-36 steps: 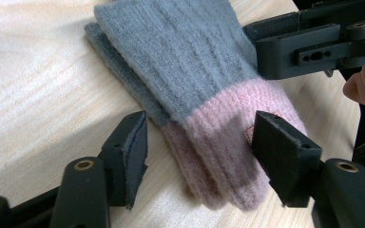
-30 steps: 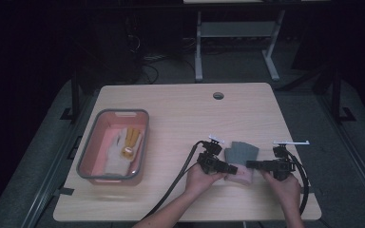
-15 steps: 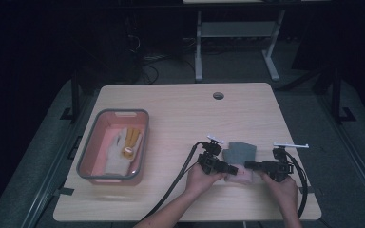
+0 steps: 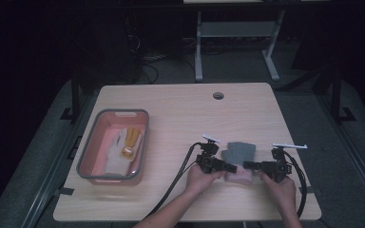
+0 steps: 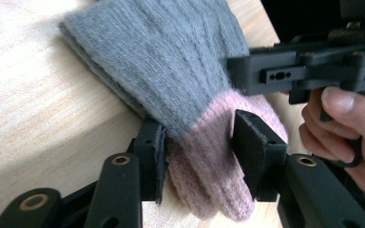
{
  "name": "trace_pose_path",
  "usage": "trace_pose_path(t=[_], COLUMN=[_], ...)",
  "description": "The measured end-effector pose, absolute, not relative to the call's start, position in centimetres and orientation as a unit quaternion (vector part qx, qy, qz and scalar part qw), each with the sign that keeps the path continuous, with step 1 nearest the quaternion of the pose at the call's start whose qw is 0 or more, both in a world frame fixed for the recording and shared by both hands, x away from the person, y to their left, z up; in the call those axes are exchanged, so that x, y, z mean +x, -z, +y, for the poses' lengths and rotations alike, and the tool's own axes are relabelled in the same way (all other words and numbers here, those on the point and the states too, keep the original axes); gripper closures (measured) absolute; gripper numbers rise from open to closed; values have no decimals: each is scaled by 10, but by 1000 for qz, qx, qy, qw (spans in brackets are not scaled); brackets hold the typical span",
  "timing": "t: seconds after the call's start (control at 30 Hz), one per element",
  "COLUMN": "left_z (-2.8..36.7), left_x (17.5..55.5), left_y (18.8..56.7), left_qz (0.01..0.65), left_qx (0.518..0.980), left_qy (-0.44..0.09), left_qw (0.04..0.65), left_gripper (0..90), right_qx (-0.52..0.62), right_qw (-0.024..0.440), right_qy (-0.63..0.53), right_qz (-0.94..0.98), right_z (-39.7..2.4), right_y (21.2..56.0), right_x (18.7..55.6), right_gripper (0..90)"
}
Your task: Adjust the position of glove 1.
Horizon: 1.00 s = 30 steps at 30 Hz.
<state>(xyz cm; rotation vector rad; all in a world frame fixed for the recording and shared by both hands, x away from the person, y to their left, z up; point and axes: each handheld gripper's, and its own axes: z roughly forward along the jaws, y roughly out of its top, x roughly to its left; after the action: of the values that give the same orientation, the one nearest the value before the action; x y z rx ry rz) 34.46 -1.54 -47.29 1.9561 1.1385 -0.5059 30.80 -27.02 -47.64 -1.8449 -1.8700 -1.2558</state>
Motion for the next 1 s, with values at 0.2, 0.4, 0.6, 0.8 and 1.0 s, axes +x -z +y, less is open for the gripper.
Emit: trace_pose_path(t=[0.2,0.4,0.6,0.8,1.0], left_z=[-13,-12,-10,-9,-4], left_x=[346,346,346,346,345], left_y=[474,474,474,472,469], left_qz=[453,454,456,454,451], left_qx=[765,761,760,762,760], left_qy=[208,214,211,208,211], left_qw=[407,411,414,413,418], left_gripper=[615,646,652,667,672], right_qx=[-624,-620,-616,-613,-606], right_qw=[115,112,107,108,105], right_qy=[434,437,436,440,446], right_qz=[-640,-643,-648,-647,-650], right_z=[-270,-269,-266,-265,-262], right_y=[475,471,468,468,466], right_x=[307,305,304,304,303], right_gripper=[725,737,740,741,740])
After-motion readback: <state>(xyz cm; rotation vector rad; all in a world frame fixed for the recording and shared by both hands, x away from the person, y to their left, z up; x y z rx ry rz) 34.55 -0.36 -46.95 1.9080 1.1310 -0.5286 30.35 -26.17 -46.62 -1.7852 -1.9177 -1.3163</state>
